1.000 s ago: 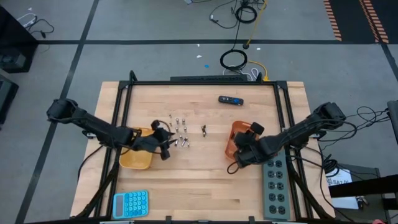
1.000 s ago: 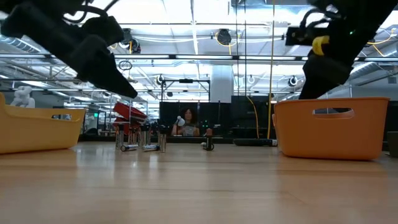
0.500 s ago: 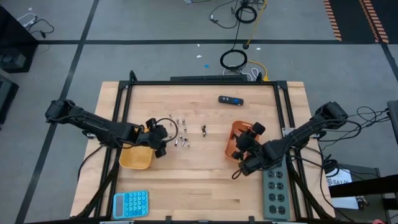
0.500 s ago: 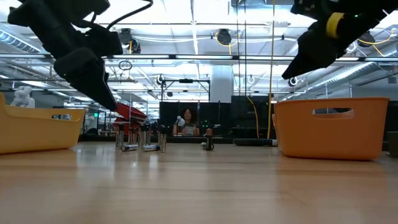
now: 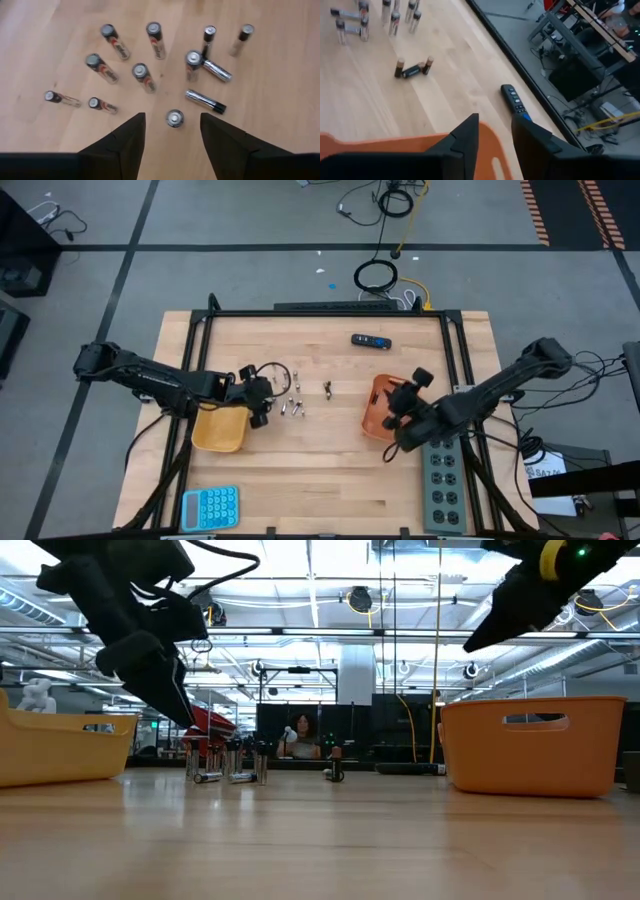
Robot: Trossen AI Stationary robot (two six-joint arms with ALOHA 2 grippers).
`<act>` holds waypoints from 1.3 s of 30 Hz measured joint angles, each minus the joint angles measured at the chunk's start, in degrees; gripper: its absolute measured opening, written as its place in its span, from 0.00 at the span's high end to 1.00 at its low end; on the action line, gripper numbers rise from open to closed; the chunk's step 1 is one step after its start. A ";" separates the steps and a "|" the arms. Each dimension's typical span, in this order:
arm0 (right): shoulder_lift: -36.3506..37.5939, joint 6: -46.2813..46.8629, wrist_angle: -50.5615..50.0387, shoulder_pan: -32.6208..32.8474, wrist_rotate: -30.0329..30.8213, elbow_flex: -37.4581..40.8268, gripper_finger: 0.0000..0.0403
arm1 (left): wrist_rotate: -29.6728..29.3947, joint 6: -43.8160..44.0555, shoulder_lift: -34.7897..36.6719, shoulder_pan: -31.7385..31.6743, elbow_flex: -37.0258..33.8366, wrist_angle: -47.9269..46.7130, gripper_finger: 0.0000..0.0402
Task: Sort batteries
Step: Put the silver battery into the yellow bin
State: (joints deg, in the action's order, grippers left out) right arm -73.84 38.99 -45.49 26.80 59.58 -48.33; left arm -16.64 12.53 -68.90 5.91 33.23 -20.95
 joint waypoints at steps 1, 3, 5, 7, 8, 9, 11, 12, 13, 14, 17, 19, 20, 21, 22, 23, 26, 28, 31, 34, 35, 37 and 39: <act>2.39 -1.26 1.06 -0.51 -0.25 1.20 0.75 | 1.01 -0.04 0.00 0.00 0.00 0.03 0.51; 7.32 -4.85 4.34 -2.16 -1.60 3.89 0.78 | 2.87 0.01 -0.01 0.07 0.00 0.03 0.51; 12.10 -10.52 10.66 -3.96 -3.66 6.71 0.80 | 3.29 -0.04 -0.02 0.11 0.00 0.00 0.51; 16.33 -17.62 18.53 -5.87 -6.58 9.44 0.82 | 3.29 -1.03 -0.02 0.11 0.00 -0.04 0.51; 18.11 -20.91 22.56 -6.94 -8.19 10.55 0.83 | 3.29 -1.48 -0.02 0.11 0.00 -0.02 0.51; 19.83 -24.10 26.39 -8.00 -9.95 11.60 0.83 | 3.31 -2.19 -0.02 0.05 0.00 0.06 0.51; 22.13 -28.94 31.08 -10.04 -12.98 12.82 0.84 | 3.32 -3.06 -0.03 -0.40 0.00 0.46 0.51; 22.85 -30.62 32.07 -11.08 -14.14 12.94 0.84 | 3.31 -3.57 -0.04 -0.72 0.00 0.75 0.51; 23.36 -32.18 32.86 -12.07 -15.02 12.95 0.84 | 3.30 -3.93 -0.04 -0.98 0.00 0.92 0.51; 23.80 -33.84 33.83 -13.02 -15.52 12.96 0.84 | 3.31 -4.17 -0.04 -1.38 0.00 0.98 0.51; 24.96 -40.17 38.14 -16.09 -17.13 12.96 0.83 | 3.29 -5.37 -0.07 -2.96 -0.02 0.99 0.51; 25.97 -44.66 42.17 -18.45 -20.01 12.96 0.81 | 3.34 -5.99 -0.07 -4.04 -0.02 1.02 0.51; 26.55 -46.73 44.29 -19.66 -22.30 12.96 0.81 | 4.02 -6.60 -0.07 -4.72 -0.02 1.26 0.51; 27.18 -48.12 46.33 -20.82 -24.75 12.96 0.81 | 4.93 -7.12 -0.07 -5.44 -0.02 1.74 0.51; 27.77 -48.85 48.09 -21.79 -26.97 12.95 0.80 | 5.70 -7.49 -0.10 -6.17 -0.02 2.33 0.51; 28.33 -49.15 49.36 -22.54 -29.07 12.94 0.80 | 6.51 -7.73 -0.27 -6.89 -0.02 3.11 0.51; 28.95 -48.54 50.93 -23.56 -32.64 12.94 0.81 | 9.12 -8.40 -0.94 -8.23 -0.02 4.34 0.51; 28.83 -48.00 50.90 -23.62 -32.70 12.94 0.81 | 10.52 -8.39 -1.37 -8.35 -0.02 4.33 0.51; 28.82 -46.92 50.95 -23.60 -32.71 12.94 0.81 | 10.69 -8.44 -2.23 -7.98 -0.02 4.55 0.51; 28.80 -46.94 51.38 -23.60 -32.71 12.94 0.81 | 11.00 -8.45 -3.66 -7.98 -0.22 5.93 0.51; 28.82 -46.96 51.38 -23.60 -32.71 12.94 0.81 | 11.29 -8.47 -4.20 -7.96 -0.46 6.30 0.51; 28.82 -46.95 51.33 -23.60 -32.71 12.94 0.81 | 11.76 -8.46 -5.40 -7.92 -1.01 7.02 0.51; 28.82 -46.96 51.29 -23.60 -32.71 12.94 0.81 | 11.91 -8.47 -6.83 -7.92 -1.11 7.02 0.51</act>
State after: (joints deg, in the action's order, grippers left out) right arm -45.02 -7.97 5.80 3.20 26.87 -35.40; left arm -4.73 4.05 -75.73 -2.01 32.12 -13.93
